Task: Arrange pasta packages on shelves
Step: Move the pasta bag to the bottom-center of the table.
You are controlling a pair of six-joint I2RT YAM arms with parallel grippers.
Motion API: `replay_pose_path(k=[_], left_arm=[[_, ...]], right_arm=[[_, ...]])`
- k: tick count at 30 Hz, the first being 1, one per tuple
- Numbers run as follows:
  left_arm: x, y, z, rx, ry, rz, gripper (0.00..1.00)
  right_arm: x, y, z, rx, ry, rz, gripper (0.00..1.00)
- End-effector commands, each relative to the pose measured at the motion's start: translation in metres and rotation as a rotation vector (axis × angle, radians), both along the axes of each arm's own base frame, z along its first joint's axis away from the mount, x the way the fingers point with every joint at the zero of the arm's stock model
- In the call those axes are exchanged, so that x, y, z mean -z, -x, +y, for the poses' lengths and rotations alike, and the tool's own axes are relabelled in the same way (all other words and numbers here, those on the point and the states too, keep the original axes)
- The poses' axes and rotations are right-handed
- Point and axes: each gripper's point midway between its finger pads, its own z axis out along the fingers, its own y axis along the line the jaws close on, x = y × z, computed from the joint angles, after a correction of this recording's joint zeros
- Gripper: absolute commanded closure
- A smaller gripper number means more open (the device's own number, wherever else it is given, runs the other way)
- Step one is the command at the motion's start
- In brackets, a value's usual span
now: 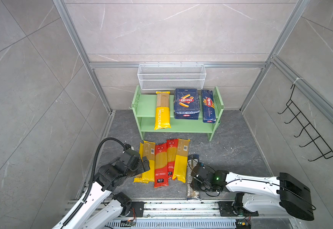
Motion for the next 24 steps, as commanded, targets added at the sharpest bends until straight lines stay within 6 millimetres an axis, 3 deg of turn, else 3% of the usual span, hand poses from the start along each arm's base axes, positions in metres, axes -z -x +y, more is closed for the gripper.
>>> replay_pose_path(k=[1, 7, 13, 24], left_arm=[[-0.011, -0.005, -0.001, -0.027, 0.021, -0.020, 0.01], [-0.010, -0.012, -0.008, -0.025, 0.028, -0.010, 0.00], [-0.008, -0.020, -0.017, -0.016, 0.030, 0.005, 0.01], [0.000, -0.026, -0.020, -0.016, 0.009, 0.022, 0.01]], right_arm=[[-0.025, 0.005, 0.008, -0.076, -0.057, -0.024, 1.00], [-0.062, 0.005, 0.027, -0.127, -0.179, -0.063, 1.00], [-0.075, 0.000, 0.041, -0.174, -0.217, -0.097, 1.00], [-0.027, -0.020, 0.067, -0.159, -0.189, -0.009, 1.00]])
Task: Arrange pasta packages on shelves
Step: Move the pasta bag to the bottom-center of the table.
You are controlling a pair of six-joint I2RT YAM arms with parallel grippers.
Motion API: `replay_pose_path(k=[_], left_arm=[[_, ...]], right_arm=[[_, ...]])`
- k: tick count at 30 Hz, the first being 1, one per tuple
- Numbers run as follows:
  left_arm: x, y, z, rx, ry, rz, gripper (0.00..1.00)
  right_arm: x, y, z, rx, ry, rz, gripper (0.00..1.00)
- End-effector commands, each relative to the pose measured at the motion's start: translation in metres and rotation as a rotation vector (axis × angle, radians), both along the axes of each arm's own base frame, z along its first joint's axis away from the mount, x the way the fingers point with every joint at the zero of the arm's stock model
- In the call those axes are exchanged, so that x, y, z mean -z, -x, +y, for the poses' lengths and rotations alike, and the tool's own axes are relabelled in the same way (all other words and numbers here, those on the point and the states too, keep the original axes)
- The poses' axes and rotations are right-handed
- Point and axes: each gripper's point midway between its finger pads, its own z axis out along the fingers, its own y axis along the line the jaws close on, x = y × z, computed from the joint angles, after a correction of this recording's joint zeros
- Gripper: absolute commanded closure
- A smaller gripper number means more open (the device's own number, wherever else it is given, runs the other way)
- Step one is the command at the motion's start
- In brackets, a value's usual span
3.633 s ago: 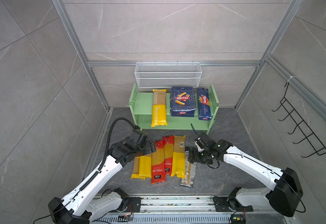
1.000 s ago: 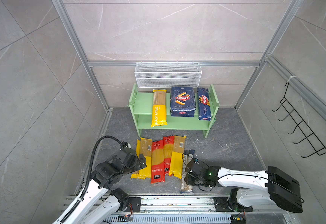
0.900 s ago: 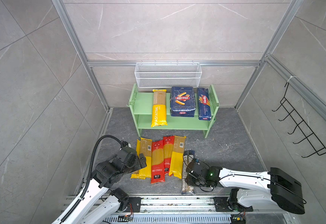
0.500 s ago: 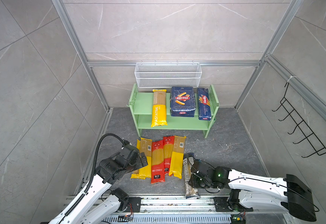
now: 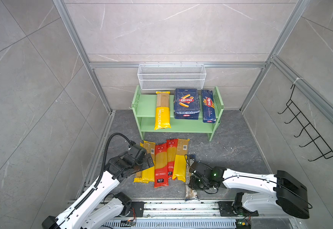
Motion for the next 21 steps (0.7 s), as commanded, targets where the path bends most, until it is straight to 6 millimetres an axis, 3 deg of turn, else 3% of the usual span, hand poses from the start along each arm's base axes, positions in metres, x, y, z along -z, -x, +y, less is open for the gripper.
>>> replay_pose_path(k=[1, 10, 21], left_arm=[[-0.014, -0.008, -0.005, -0.009, 0.031, -0.036, 0.01], [-0.006, -0.013, -0.008, -0.006, 0.014, -0.019, 0.01], [0.000, -0.016, -0.009, -0.005, 0.002, -0.009, 0.01]], right_arm=[[-0.023, -0.019, 0.046, -0.070, -0.178, -0.063, 1.00], [0.007, -0.030, 0.045, -0.050, -0.166, 0.009, 1.00], [0.018, -0.036, 0.046, -0.045, -0.173, 0.052, 1.00]])
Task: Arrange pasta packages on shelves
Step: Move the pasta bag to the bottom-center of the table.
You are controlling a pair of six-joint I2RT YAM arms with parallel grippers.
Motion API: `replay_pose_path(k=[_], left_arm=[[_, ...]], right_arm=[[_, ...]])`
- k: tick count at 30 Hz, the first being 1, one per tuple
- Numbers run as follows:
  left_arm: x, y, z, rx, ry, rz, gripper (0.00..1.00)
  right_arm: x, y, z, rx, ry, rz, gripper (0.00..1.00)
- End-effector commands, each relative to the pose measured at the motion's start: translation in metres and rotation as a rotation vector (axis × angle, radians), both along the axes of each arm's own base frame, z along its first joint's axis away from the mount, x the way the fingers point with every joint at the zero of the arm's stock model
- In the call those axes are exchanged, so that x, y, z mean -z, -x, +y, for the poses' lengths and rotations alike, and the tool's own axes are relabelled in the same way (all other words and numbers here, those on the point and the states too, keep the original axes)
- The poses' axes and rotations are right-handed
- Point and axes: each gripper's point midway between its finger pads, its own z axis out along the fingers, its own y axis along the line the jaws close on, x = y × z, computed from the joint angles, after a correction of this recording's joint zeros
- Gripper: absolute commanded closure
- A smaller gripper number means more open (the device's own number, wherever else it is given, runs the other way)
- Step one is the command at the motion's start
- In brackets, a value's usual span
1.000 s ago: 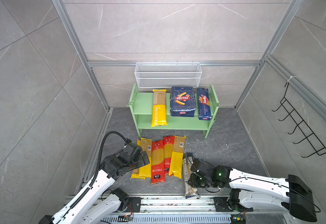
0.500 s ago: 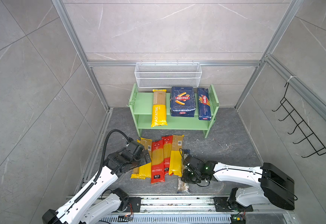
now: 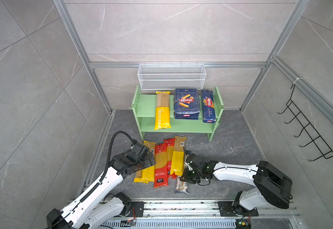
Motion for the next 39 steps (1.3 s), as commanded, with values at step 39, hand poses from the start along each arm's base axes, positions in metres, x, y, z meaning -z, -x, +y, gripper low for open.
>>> replay_pose_path(k=[39], left_arm=[[0.001, 0.008, 0.012, 0.012, -0.018, -0.042, 0.00]], right_arm=[[0.030, -0.002, 0.005, -0.050, 0.034, 0.015, 1.00]])
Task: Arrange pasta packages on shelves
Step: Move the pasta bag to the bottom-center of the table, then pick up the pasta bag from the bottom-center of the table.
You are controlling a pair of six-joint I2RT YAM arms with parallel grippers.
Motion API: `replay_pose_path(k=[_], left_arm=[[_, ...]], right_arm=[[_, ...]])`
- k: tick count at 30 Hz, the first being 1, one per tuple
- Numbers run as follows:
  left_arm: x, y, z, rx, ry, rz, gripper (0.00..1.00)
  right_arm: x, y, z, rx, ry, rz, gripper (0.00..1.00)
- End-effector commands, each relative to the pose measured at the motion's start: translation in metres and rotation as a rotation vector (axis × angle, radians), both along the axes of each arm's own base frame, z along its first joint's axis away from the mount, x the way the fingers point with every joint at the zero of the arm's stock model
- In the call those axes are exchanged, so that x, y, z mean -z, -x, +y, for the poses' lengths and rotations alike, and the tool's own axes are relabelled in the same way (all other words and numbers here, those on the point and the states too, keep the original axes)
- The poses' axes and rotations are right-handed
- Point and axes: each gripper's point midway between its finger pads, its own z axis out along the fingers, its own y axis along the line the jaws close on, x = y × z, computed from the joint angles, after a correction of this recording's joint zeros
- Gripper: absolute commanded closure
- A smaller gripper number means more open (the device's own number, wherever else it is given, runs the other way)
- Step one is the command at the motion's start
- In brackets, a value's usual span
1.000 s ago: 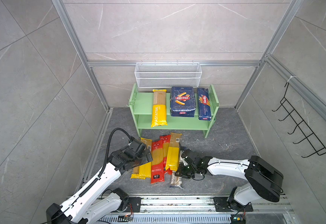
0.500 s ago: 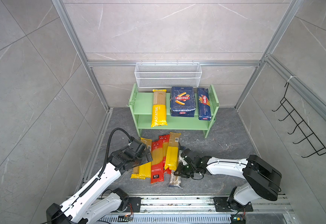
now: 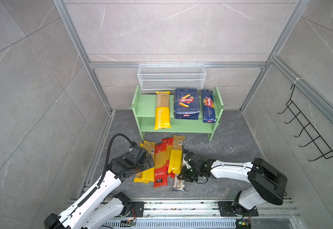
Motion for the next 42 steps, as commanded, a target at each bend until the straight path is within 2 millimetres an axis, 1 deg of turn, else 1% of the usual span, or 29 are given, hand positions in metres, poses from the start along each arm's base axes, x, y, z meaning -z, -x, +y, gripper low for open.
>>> replay_pose_path(k=[1, 4, 11, 14, 20, 25, 30, 31, 35, 40, 42], left_arm=[[-0.004, 0.000, 0.005, 0.003, -0.015, -0.023, 0.00], [-0.007, 0.002, 0.007, 0.001, -0.013, -0.029, 0.00], [-0.015, 0.003, 0.008, -0.008, -0.002, -0.040, 0.00], [-0.017, 0.001, 0.006, -0.011, 0.011, -0.041, 0.00], [-0.020, -0.003, 0.001, -0.017, 0.019, -0.038, 0.00], [-0.026, -0.009, -0.001, -0.021, 0.015, -0.040, 0.00], [-0.032, -0.015, -0.004, -0.028, 0.014, -0.049, 0.01], [-0.034, -0.016, -0.005, -0.029, 0.017, -0.051, 0.00], [-0.035, -0.019, -0.007, -0.034, 0.019, -0.050, 0.01], [-0.036, -0.020, -0.006, -0.041, 0.016, -0.054, 0.00], [-0.037, -0.019, -0.004, -0.045, 0.011, -0.055, 0.01]], right_arm=[[0.028, 0.008, -0.007, -0.046, 0.057, 0.005, 1.00], [0.021, 0.011, -0.004, -0.041, 0.011, 0.007, 1.00], [-0.004, 0.016, -0.015, -0.013, -0.097, -0.017, 1.00], [-0.018, 0.016, -0.014, -0.017, -0.144, -0.032, 1.00], [-0.037, 0.018, -0.011, -0.004, -0.241, -0.011, 1.00], [-0.055, 0.019, -0.016, -0.007, -0.271, -0.025, 1.00], [-0.081, 0.024, -0.027, -0.015, -0.272, -0.054, 1.00], [-0.087, 0.025, -0.030, -0.037, -0.268, -0.081, 1.00], [-0.106, 0.028, -0.036, -0.049, -0.276, -0.117, 1.00], [-0.121, 0.031, -0.034, -0.062, -0.314, -0.119, 1.00], [-0.131, 0.033, -0.030, -0.071, -0.351, -0.116, 1.00]])
